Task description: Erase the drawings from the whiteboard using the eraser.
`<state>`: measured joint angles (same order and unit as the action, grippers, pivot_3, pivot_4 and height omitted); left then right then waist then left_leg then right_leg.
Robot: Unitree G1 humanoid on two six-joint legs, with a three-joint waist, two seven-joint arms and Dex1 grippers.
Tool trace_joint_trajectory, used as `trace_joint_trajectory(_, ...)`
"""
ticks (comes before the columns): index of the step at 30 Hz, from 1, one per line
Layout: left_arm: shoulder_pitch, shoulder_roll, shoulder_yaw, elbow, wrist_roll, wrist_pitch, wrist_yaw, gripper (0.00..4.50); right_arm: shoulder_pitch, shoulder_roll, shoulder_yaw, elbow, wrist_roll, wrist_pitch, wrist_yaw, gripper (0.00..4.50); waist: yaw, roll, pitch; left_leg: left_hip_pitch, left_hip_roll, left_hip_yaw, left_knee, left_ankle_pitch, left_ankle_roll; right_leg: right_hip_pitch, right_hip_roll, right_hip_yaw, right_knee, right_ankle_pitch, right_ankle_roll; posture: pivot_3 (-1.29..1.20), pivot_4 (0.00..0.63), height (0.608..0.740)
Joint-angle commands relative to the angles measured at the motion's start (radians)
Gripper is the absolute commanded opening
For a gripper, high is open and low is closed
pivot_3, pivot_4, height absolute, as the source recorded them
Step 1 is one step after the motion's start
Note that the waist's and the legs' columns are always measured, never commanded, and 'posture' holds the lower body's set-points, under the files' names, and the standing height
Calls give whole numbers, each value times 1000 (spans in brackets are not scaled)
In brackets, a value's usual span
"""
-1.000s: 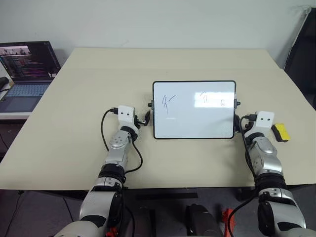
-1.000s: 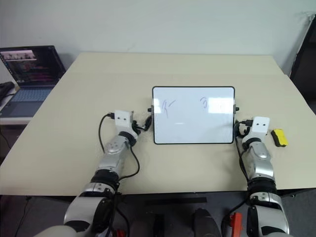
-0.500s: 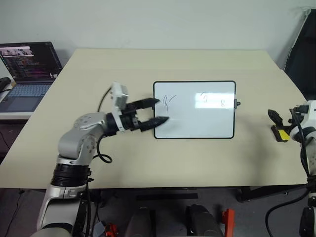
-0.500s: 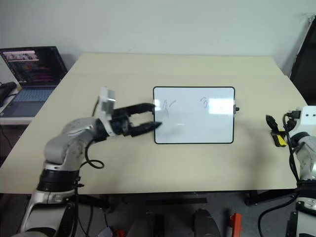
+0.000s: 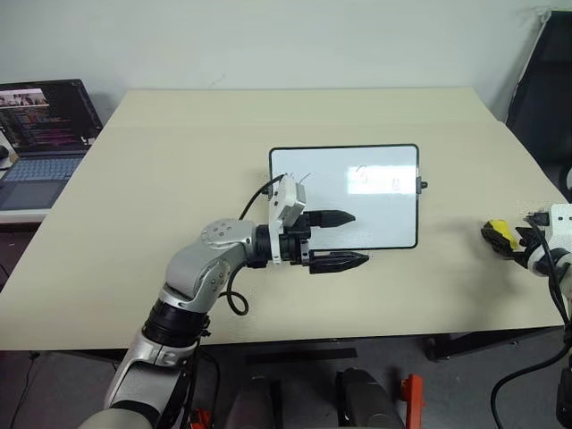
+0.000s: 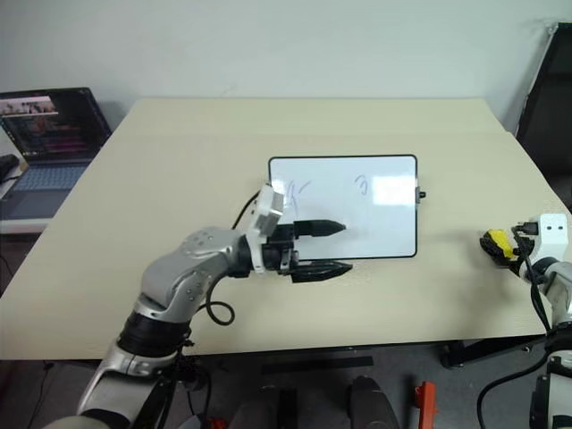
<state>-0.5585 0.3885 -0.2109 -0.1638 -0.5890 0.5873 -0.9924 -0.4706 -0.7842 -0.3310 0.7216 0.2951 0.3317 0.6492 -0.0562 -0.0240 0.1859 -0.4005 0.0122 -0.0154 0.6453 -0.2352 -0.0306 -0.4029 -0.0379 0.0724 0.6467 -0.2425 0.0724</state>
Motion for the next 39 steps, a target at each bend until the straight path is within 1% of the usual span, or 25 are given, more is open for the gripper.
trace_joint_trajectory(1,-15,-9,5,-39,2,-11,2,4500,-22,-14,-13,21,-6,-30,3,4491,1,0,0,0,0,0,0,0,0,0,0,0,0,0,0,0,150,740)
trace_joint_trajectory(2,-17,-11,5,-38,4,-11,3,4500,-22,-13,-13,27,-5,-32,6,4491,1,0,0,0,0,0,0,0,0,0,0,0,0,0,0,0,150,740)
trace_joint_trajectory(5,-16,-15,7,-36,11,-14,8,4500,-17,-9,-18,33,1,-35,6,3915,0,0,0,0,0,0,0,0,0,0,0,0,0,0,0,0,150,740)
trace_joint_trajectory(8,-12,-16,10,-36,15,-14,9,4500,-11,-1,-20,36,3,-41,0,2888,0,0,0,0,0,0,0,0,0,0,0,0,0,0,0,0,150,740)
trace_joint_trajectory(9,-10,-17,10,-39,17,-13,11,4500,-8,2,-22,35,4,-43,-3,2619,0,0,0,0,0,0,0,0,0,0,0,0,0,0,0,0,150,740)
trace_joint_trajectory(10,-9,-19,10,-40,17,-11,13,4500,-5,7,-25,33,7,-44,-8,2197,0,0,0,0,0,0,0,0,0,0,0,0,0,0,0,0,150,740)
trace_joint_trajectory(13,-5,-20,12,-43,16,-7,19,4500,5,21,-35,19,14,-48,-22,1158,0,0,0,0,0,0,0,0,0,0,0,0,0,0,0,0,150,740)
trace_joint_trajectory(14,-4,-20,12,-43,15,-5,21,4500,8,26,-40,13,18,-51,-27,1021,0,0,0,0,0,0,0,0,0,0,0,0,0,0,0,0,150,740)
trace_joint_trajectory(16,-2,-17,14,-44,15,-2,26,4500,23,35,-57,-26,35,-46,-34,1014,0,0,0,0,0,0,0,0,0,0,0,0,0,0,0,0,150,740)
trace_joint_trajectory(18,-1,-8,20,-39,22,-4,28,4500,51,32,-73,-141,60,-17,-25,1014,0,0,0,0,0,0,0,0,0,0,0,0,0,0,0,0,150,740)
trace_joint_trajectory(20,-4,17,46,-21,31,-12,30,4500,59,19,-117,-356,142,68,-24,1014,-3,2,0,0,0,0,0,0,0,0,0,0,0,0,0,0,150,740)
trace_joint_trajectory(22,-2,55,84,6,37,-21,29,4500,32,2,-144,-584,236,168,-35,1013,-8,5,0,0,0,1,0,0,0,-1,0,2,1,0,0,0,150,740)
trace_joint_trajectory(25,22,110,141,56,65,-68,26,4500,-65,13,-78,-828,331,282,-54,1013,-16,7,0,1,1,-1,0,0,0,-2,2,1,3,0,0,0,150,740)
trace_joint_trajectory(27,54,146,186,77,79,-115,19,4500,-143,67,24,-910,316,268,-57,1013,-17,6,0,1,1,-3,0,0,0,-1,3,0,3,0,0,0,150,740)
trace_joint_trajectory(29,87,157,259,70,42,-133,21,4500,-224,174,91,-919,305,233,-97,1012,-19,2,-3,1,3,-4,0,0,0,-1,4,-1,2,-1,0,0,150,740)
trace_joint_trajectory(32,144,188,352,51,14,-157,18,4500,-298,299,227,-875,189,151,-132,1012,-17,0,-2,-1,3,-4,0,0,0,-2,4,-2,2,0,-2,0,150,740)
trace_joint_trajectory(33,158,198,369,50,21,-168,24,4500,-315,328,265,-849,152,122,-130,1012,-13,0,-2,-1,3,-4,0,0,0,-3,3,-2,2,0,-3,0,150,740)
trace_joint_trajectory(34,172,207,385,47,28,-181,30,4500,-336,351,339,-798,80,69,-119,1012,-6,0,-2,-2,3,-4,0,0,0,-3,2,-2,1,0,-3,0,150,740)
trace_joint_trajectory(36,191,215,416,35,33,-200,48,4500,-365,371,450,-714,-35,-26,-85,1012,8,0,-2,-3,2,-4,0,0,0,-4,1,-3,1,0,-3,0,150,740)
trace_joint_trajectory(38,212,211,439,12,31,-213,73,4500,-390,409,529,-614,-115,-122,-60,1012,15,0,-2,-4,2,-4,0,0,0,-4,-1,-5,0,0,-3,0,150,740)
trace_joint_trajectory(39,222,209,443,-1,30,-214,82,4500,-401,429,549,-567,-138,-158,-55,1012,17,0,-2,-4,2,-4,0,0,0,-4,-1,-5,-1,0,-3,0,150,740)
